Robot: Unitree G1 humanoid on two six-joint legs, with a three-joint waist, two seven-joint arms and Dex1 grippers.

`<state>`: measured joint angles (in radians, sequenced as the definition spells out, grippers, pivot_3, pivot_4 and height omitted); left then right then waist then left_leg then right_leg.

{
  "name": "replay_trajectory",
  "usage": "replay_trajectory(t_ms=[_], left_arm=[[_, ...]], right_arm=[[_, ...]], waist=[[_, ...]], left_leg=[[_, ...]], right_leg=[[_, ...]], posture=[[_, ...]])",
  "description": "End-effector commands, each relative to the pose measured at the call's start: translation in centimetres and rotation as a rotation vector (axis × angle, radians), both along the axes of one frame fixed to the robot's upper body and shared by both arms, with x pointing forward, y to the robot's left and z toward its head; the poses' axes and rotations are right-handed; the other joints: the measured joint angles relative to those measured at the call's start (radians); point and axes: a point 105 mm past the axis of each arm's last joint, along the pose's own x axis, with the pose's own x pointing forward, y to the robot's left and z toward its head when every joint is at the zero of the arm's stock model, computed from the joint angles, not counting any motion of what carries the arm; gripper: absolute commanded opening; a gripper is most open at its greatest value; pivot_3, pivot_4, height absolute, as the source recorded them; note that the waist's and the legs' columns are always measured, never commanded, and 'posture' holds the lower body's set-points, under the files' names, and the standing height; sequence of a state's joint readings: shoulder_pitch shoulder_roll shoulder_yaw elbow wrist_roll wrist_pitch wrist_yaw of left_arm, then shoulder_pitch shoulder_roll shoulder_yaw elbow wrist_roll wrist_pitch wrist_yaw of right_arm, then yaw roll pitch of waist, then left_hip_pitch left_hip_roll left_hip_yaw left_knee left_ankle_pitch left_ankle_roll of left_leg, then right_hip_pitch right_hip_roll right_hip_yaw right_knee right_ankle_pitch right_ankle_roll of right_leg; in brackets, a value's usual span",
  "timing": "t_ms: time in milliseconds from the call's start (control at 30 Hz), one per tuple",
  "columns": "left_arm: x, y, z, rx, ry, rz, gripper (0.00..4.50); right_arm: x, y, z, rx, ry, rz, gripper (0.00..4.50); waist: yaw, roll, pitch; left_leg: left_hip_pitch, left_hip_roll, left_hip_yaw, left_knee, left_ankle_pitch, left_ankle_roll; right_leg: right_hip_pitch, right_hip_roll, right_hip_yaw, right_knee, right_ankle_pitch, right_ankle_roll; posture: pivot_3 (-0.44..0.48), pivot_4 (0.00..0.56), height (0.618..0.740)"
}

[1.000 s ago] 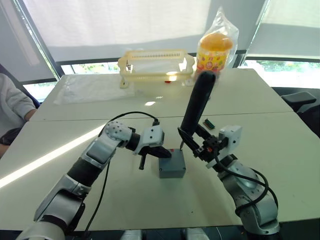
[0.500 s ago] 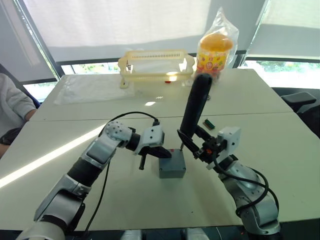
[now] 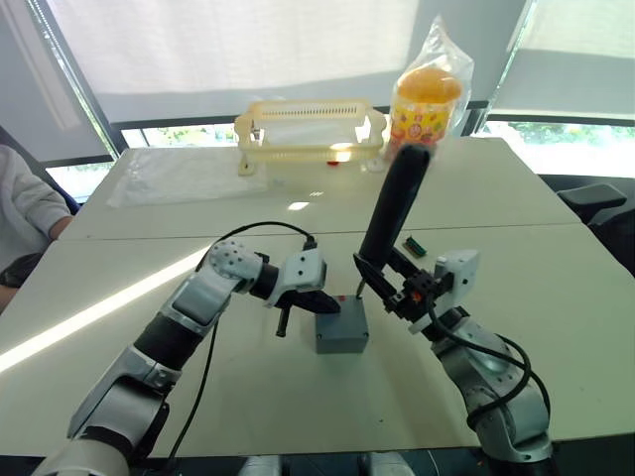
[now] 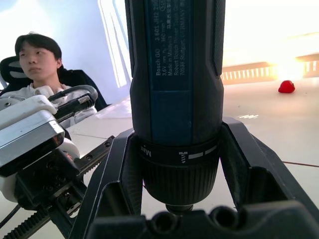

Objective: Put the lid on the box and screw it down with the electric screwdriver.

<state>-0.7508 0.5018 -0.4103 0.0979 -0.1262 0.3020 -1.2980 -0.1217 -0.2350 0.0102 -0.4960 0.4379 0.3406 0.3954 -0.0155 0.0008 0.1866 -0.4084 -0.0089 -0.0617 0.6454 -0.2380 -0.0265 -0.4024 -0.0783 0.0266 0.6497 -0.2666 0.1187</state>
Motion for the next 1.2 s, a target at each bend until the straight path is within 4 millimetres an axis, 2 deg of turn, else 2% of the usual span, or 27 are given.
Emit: replay_trajectory(t_ms=[33, 700, 1000, 1200], left_arm=[[0.1, 0.5, -1.7, 0.068, 0.038, 0.024, 0.00], [0.0, 0.6, -1.8, 0.070, 0.038, 0.024, 0.00], [-0.1, 0.7, -1.8, 0.071, 0.036, 0.029, 0.00], [-0.1, 0.8, -1.8, 0.073, 0.037, 0.028, 0.00]], right_arm=[[-1.0, 0.2, 3.3, 0.029, -0.130, 0.016, 1.76], [-0.9, 0.0, 1.9, -0.026, -0.108, 0.005, 1.76], [-0.7, 0.1, 0.6, -0.051, -0.083, 0.006, 1.76], [-0.5, 0.3, -1.1, -0.127, -0.065, 0.009, 1.76]], waist=[[0.000, 0.000, 0.000], [0.000, 0.000, 0.000], [0.000, 0.000, 0.000], [0.000, 0.000, 0.000]], left_leg=[[0.000, 0.000, 0.000, 0.000, 0.000, 0.000], [0.000, 0.000, 0.000, 0.000, 0.000, 0.000], [0.000, 0.000, 0.000, 0.000, 0.000, 0.000], [0.000, 0.000, 0.000, 0.000, 0.000, 0.000]], right_leg=[[0.000, 0.000, 0.000, 0.000, 0.000, 0.000], [0.000, 0.000, 0.000, 0.000, 0.000, 0.000], [0.000, 0.000, 0.000, 0.000, 0.000, 0.000], [0.000, 0.000, 0.000, 0.000, 0.000, 0.000]], posture=[[0.000, 0.150, 0.740], [0.000, 0.150, 0.740], [0.000, 0.150, 0.740], [0.000, 0.150, 0.740]])
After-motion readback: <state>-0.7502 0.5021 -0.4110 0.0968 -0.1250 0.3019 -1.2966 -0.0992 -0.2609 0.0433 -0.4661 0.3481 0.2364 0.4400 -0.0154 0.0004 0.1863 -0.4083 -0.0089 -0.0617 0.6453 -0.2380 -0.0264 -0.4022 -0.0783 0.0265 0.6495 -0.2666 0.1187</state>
